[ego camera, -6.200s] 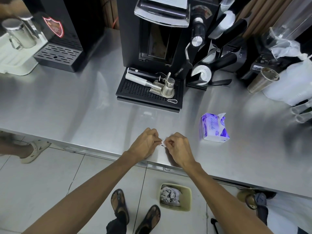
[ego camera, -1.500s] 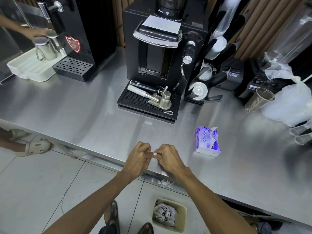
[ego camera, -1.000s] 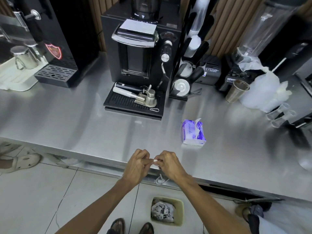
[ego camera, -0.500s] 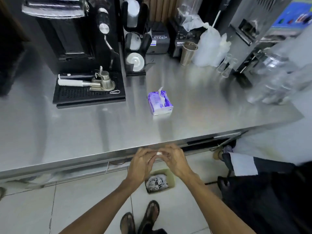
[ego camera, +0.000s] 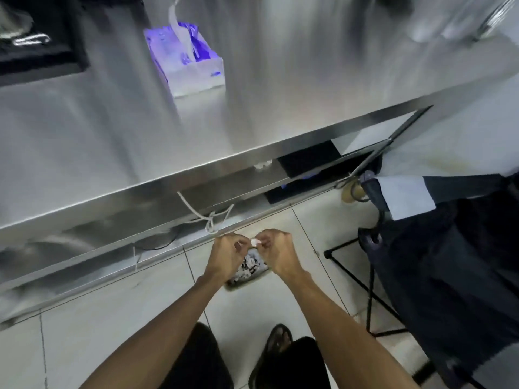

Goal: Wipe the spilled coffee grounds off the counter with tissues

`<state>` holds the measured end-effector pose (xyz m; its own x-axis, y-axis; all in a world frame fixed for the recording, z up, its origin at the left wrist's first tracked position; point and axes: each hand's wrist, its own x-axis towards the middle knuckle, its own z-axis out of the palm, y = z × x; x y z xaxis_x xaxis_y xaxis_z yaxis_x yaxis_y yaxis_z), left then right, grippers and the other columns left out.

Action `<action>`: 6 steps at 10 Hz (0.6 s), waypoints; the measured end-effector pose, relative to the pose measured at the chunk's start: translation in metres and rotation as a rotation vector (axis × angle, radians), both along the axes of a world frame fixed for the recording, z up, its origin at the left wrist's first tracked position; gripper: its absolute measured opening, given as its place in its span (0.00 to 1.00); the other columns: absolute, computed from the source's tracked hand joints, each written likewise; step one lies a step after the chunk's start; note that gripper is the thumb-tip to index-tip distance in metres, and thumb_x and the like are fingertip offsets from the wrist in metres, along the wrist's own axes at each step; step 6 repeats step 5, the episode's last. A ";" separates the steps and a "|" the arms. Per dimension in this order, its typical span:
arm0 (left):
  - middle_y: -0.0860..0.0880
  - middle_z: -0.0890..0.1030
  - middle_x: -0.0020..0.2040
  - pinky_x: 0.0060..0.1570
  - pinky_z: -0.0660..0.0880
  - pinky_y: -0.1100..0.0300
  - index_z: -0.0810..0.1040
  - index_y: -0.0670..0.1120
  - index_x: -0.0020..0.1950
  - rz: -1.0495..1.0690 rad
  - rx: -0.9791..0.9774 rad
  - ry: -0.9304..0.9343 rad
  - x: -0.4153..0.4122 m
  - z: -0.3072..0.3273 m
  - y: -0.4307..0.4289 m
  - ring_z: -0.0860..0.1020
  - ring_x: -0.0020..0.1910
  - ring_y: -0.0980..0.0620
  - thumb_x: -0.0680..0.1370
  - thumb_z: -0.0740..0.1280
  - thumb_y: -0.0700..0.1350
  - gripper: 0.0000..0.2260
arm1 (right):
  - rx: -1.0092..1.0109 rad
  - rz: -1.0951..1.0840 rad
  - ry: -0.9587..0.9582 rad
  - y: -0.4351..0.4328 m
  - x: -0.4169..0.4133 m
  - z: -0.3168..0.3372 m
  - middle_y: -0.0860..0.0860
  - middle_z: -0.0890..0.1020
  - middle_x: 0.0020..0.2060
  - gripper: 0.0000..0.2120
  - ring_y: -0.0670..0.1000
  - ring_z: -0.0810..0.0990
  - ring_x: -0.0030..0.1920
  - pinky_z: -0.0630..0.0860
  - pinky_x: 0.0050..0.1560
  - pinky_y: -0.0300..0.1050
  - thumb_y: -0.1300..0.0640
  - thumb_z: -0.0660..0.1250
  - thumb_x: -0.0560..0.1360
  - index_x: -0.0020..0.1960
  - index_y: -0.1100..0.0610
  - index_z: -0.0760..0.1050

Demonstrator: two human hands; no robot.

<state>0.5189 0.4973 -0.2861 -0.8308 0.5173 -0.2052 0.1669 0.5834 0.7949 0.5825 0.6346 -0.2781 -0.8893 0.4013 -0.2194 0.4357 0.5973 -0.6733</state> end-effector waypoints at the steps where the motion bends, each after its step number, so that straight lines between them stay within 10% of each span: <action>1: 0.48 0.84 0.40 0.45 0.77 0.57 0.85 0.42 0.43 -0.024 -0.041 -0.074 -0.003 -0.084 0.010 0.80 0.40 0.53 0.73 0.72 0.36 0.03 | 0.071 0.042 0.037 0.004 -0.004 -0.091 0.51 0.83 0.39 0.15 0.41 0.77 0.35 0.68 0.38 0.22 0.70 0.67 0.66 0.46 0.57 0.85; 3: 0.44 0.84 0.47 0.50 0.79 0.47 0.83 0.59 0.40 -0.090 -0.311 -0.027 -0.009 -0.243 0.011 0.82 0.48 0.42 0.70 0.66 0.56 0.06 | 0.145 -0.034 -0.161 0.004 -0.002 -0.250 0.50 0.84 0.43 0.08 0.52 0.82 0.44 0.78 0.43 0.42 0.56 0.66 0.73 0.49 0.52 0.82; 6: 0.49 0.78 0.64 0.53 0.76 0.55 0.78 0.52 0.65 -0.140 -0.516 0.204 0.000 -0.239 0.020 0.79 0.58 0.47 0.80 0.63 0.52 0.15 | 0.226 0.038 -0.170 -0.003 0.002 -0.273 0.52 0.84 0.41 0.14 0.54 0.83 0.43 0.76 0.41 0.45 0.47 0.59 0.79 0.52 0.53 0.80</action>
